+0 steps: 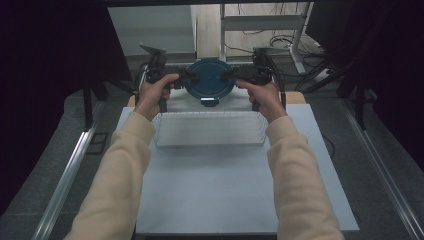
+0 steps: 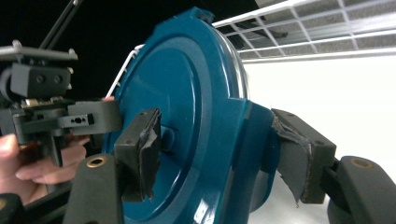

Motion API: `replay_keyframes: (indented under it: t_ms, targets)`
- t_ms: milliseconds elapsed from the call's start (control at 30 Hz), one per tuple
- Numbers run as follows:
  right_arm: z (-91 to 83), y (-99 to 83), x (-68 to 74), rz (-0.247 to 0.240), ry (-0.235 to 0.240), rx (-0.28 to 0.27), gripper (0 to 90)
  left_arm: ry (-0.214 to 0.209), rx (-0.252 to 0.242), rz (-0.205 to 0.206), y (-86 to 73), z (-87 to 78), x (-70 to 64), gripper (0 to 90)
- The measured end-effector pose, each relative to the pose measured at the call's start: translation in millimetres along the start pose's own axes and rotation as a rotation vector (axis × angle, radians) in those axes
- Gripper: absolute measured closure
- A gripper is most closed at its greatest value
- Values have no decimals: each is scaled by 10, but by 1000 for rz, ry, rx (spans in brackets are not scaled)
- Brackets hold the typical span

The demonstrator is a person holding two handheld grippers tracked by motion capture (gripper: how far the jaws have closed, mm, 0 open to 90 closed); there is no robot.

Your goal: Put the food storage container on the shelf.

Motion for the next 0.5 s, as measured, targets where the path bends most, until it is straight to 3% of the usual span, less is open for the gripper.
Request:
replay_keyframes:
  t_ms: [133, 333, 400, 467, 500]
  targets:
    - [40, 20, -64, 46, 0, -10, 357, -4, -11, -19, 15, 46, 41, 326]
    - [51, 20, -105, 67, 1, -20, 348, -17, -30, -15, -2, 64, 52, 319]
    - [50, 21, -95, 55, -6, -25, 319, 2, -48, 8, 0, 61, 48, 310]
    - [19, 24, -69, -2, -42, -41, 238, 23, -69, 31, 12, 47, 40, 270]
    - [-12, 33, -52, -23, -59, -57, 220, 34, -99, 70, 27, -2, 9, 244]
Point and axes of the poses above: each handheld gripper's, and its own axes: z roughly forward along the jaws, y roughly out of its top, x roughly to its left, the point moved 9 cm from there along z, roughly forward along the jaws, and after that the axes turned 1 degree about z, right-handed, at the moved point
